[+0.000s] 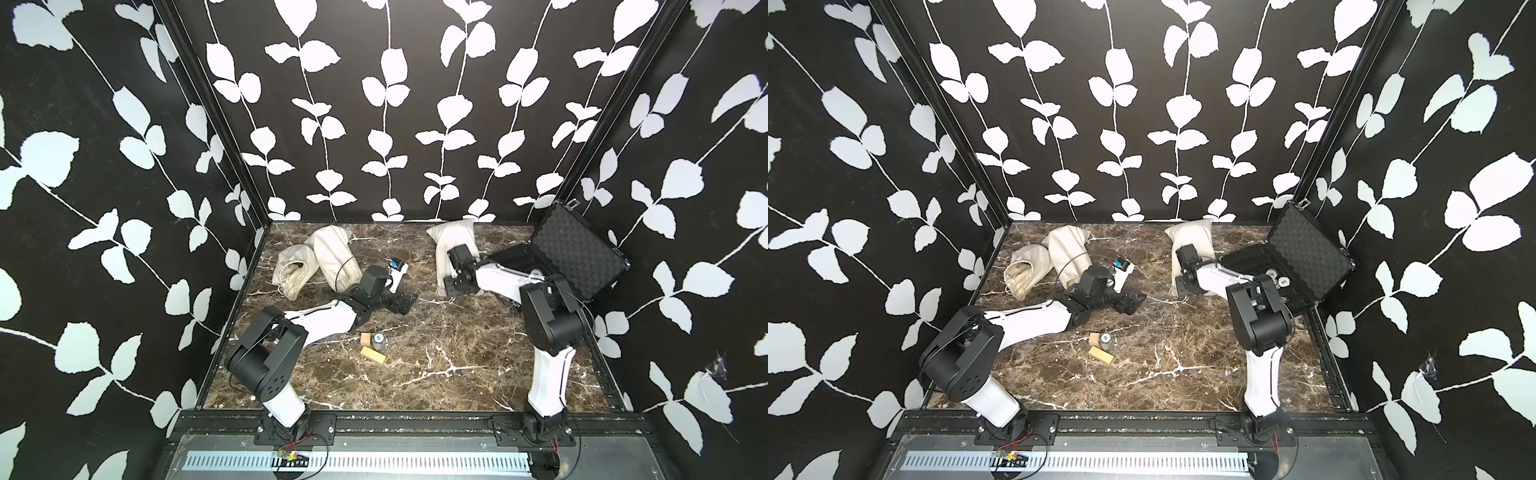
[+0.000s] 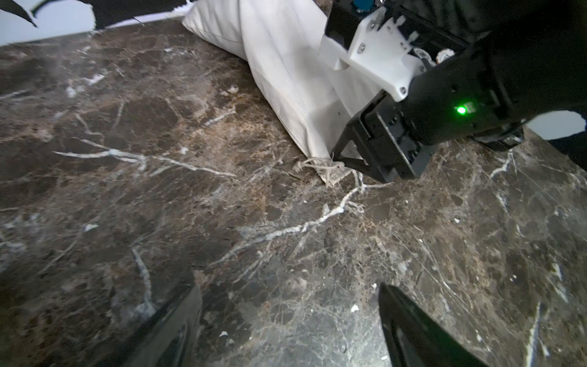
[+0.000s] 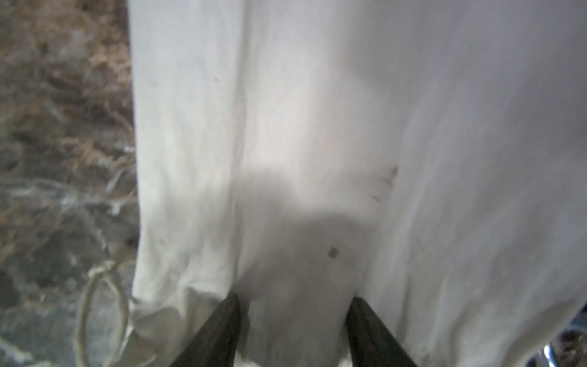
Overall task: Close the soil bag
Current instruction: Adjust the soil bag at the center of the board, then frap the soil bag at the center of the board.
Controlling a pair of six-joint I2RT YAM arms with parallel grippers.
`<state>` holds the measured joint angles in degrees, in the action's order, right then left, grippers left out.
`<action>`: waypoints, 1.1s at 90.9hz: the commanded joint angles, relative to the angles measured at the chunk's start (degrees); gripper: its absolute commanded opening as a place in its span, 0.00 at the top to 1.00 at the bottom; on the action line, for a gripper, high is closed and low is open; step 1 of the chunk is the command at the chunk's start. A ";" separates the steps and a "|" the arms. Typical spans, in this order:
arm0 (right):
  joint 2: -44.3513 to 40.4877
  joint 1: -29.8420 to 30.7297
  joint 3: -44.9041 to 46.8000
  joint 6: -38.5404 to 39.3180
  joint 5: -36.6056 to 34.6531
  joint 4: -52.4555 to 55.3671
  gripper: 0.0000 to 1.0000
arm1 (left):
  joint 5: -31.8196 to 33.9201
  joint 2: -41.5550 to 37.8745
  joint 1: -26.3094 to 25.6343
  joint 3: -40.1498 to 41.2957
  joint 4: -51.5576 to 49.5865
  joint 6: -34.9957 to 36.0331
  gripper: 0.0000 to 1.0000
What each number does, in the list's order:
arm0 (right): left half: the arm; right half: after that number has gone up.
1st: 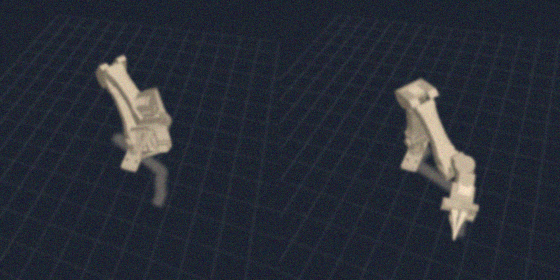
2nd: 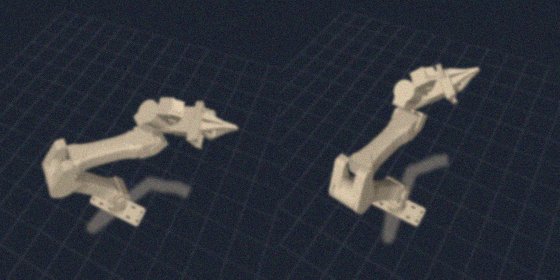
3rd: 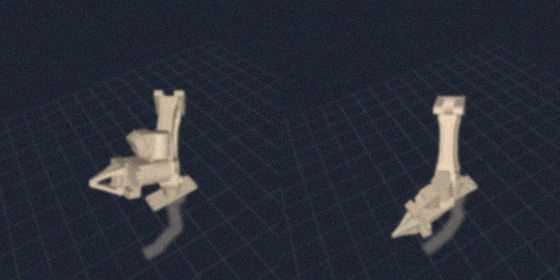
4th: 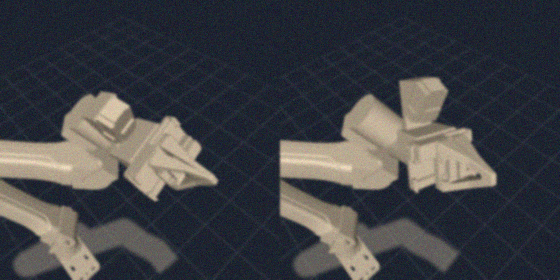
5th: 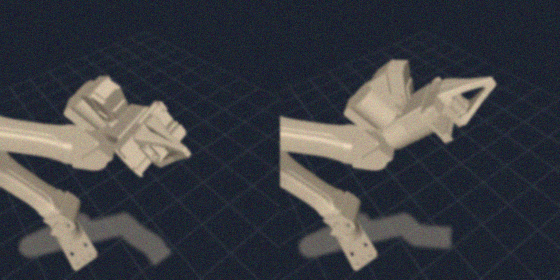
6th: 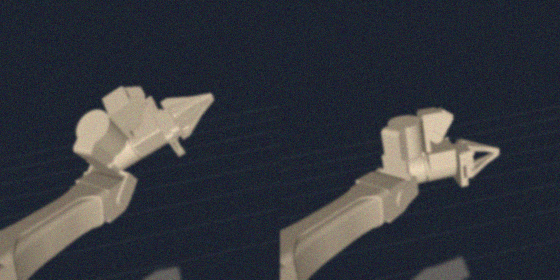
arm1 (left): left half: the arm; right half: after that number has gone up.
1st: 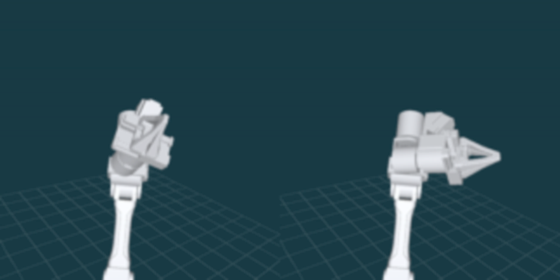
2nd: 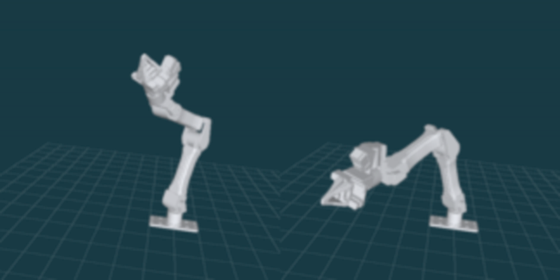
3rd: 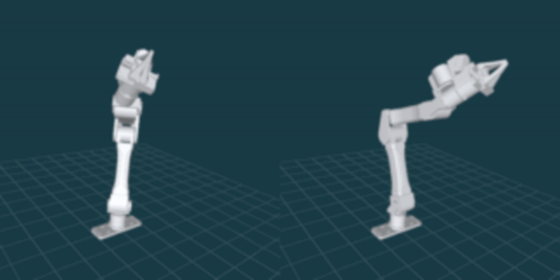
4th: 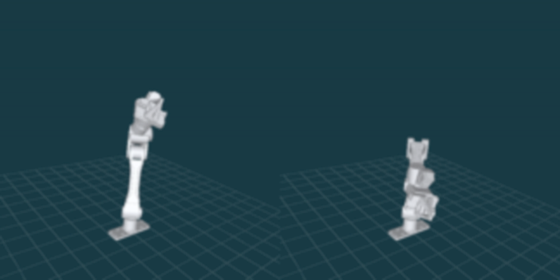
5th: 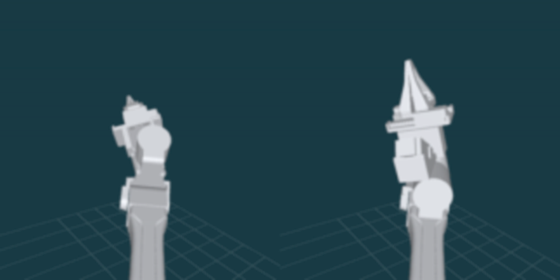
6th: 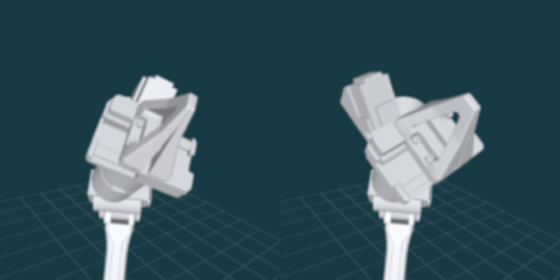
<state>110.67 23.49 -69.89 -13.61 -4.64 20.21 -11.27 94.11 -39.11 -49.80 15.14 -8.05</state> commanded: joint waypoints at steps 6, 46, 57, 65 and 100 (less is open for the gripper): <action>-4.29 1.90 11.50 -2.66 3.69 0.20 0.44 | -1.45 2.81 -5.13 -2.89 -1.83 1.25 0.11; -9.60 2.43 18.44 -4.90 4.56 -5.51 0.43 | -7.26 18.40 -8.26 -15.66 -4.93 5.18 0.37; -9.47 2.40 18.43 -5.05 4.43 -5.72 0.43 | -8.42 21.56 -8.19 -18.70 -5.74 6.15 0.47; -9.34 2.39 18.37 -5.05 4.24 -5.46 0.42 | -8.84 23.01 -8.17 -20.36 -6.64 6.58 0.51; -10.21 2.35 18.60 -5.01 2.21 -5.40 0.41 | -9.78 23.92 -8.17 -19.87 -5.01 6.58 0.87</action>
<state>99.79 25.45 -53.39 -17.63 -2.59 10.35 -20.32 118.30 -47.42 -69.23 9.76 -1.69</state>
